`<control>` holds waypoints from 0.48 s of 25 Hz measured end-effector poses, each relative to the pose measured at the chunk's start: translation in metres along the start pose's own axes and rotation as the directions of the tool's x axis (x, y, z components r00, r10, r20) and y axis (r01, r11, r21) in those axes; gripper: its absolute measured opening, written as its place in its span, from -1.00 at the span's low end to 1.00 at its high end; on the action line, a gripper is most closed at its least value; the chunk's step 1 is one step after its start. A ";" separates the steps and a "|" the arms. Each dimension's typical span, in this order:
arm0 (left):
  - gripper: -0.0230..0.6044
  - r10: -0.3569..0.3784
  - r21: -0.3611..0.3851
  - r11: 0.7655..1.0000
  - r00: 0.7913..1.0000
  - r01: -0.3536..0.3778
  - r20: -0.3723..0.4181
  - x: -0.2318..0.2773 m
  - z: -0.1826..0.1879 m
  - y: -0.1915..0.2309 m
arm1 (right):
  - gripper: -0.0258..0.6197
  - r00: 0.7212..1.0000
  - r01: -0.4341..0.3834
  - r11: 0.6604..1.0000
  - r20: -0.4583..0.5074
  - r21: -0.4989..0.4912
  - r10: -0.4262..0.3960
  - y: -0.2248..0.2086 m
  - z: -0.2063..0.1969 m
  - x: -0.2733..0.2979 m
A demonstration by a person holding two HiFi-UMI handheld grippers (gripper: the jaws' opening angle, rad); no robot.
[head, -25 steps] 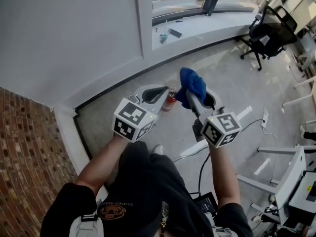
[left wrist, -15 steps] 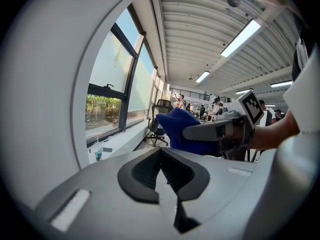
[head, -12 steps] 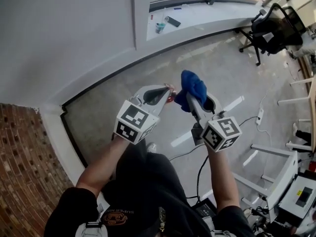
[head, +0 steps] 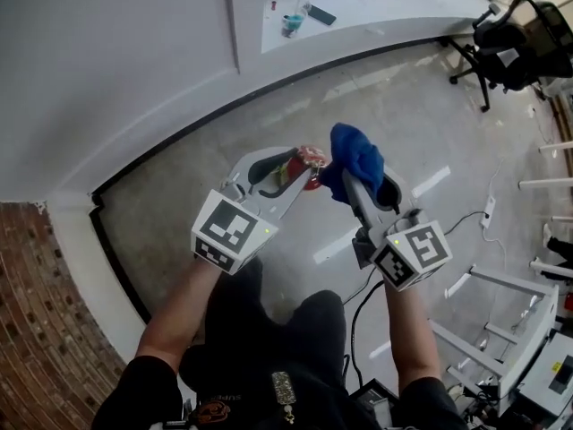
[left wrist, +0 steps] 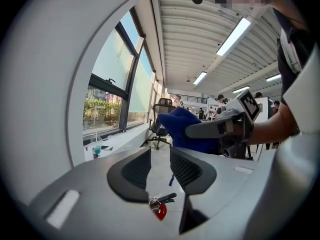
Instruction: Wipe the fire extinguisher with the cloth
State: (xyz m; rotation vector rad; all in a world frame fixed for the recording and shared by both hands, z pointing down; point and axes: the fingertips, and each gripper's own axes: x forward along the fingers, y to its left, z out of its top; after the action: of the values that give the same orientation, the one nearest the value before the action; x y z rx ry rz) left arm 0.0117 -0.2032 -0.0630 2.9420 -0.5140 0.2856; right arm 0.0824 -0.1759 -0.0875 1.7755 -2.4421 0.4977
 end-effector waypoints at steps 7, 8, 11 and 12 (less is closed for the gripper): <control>-0.44 0.001 0.019 1.000 1.000 -0.001 -0.004 0.030 -0.127 -0.028 | -0.59 0.995 -0.100 0.994 0.024 0.048 0.098 -0.024 -0.128 0.004; -0.44 0.003 0.020 1.000 1.000 -0.003 -0.007 0.031 -0.142 -0.028 | -0.58 0.994 -0.108 0.993 0.012 0.044 0.108 -0.025 -0.147 0.006; -0.41 0.005 0.038 0.999 1.000 -0.004 -0.023 0.036 -0.176 -0.029 | -0.58 0.991 -0.128 0.991 -0.019 0.027 0.129 -0.030 -0.197 0.013; -0.38 -0.001 0.040 0.999 0.999 0.003 -0.037 0.038 -0.187 -0.030 | -0.59 0.991 -0.134 0.991 -0.025 0.023 0.135 -0.031 -0.211 0.014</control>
State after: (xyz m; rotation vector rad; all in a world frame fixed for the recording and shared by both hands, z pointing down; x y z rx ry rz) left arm 0.0273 -0.1557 0.1236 2.9693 -0.5063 0.3526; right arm 0.0807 -0.1324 0.1219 1.6078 -2.5597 0.5564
